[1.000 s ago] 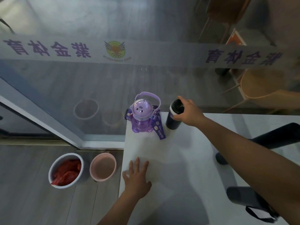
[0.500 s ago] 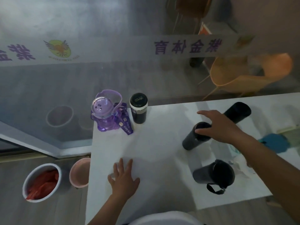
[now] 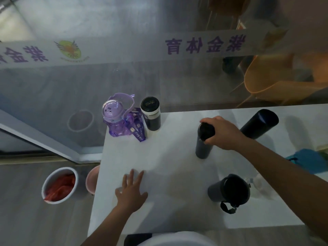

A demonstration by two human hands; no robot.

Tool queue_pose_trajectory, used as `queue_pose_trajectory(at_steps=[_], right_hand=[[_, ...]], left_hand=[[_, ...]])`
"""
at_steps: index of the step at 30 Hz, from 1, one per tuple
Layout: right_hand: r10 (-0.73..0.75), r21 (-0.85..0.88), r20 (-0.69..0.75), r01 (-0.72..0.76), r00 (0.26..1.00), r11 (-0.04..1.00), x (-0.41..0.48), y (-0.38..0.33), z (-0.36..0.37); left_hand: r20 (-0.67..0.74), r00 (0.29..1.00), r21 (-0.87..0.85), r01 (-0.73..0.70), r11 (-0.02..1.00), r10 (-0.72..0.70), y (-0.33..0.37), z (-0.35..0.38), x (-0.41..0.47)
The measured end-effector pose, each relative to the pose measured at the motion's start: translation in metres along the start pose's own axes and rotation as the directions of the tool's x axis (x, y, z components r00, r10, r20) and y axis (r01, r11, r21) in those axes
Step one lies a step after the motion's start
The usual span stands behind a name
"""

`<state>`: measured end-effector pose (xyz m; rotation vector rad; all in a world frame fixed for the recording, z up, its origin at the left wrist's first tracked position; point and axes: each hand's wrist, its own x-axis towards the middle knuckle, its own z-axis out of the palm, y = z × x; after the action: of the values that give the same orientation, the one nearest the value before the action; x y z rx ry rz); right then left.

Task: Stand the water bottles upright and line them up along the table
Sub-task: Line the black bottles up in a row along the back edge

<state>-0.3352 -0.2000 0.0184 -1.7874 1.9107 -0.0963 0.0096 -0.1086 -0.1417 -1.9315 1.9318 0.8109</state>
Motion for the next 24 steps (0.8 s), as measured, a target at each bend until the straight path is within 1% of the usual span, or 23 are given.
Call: queue_pose_trajectory(at_steps=[3,6,11,17,24], right_hand=[[-0.044,0.04,-0.057,0.046,0.997,0.998,0.027,-0.016,-0.008],[-0.062,0.026,-0.127,0.066,0.99,0.997,0.058,-0.036,-0.012],[-0.027,0.053,-0.198,0.038,0.98,0.998,0.097,-0.061,-0.008],[0.016,0.082,-0.179,-0.001,0.984,0.997,0.113,-0.065,0.003],[0.015,0.084,-0.169,0.0,0.985,0.996,0.114,-0.062,0.004]], left_hand=[[0.009,1.0,-0.005,-0.001,1.0,0.001,0.0,0.001,-0.005],[0.024,1.0,0.001,-0.002,1.0,0.002,-0.001,0.003,-0.009],[0.031,1.0,0.001,-0.002,1.0,0.002,-0.005,0.003,-0.011],[0.033,0.999,-0.012,0.003,1.0,-0.003,-0.005,0.003,-0.01],[0.027,1.0,-0.013,0.012,1.0,-0.012,-0.002,0.004,-0.011]])
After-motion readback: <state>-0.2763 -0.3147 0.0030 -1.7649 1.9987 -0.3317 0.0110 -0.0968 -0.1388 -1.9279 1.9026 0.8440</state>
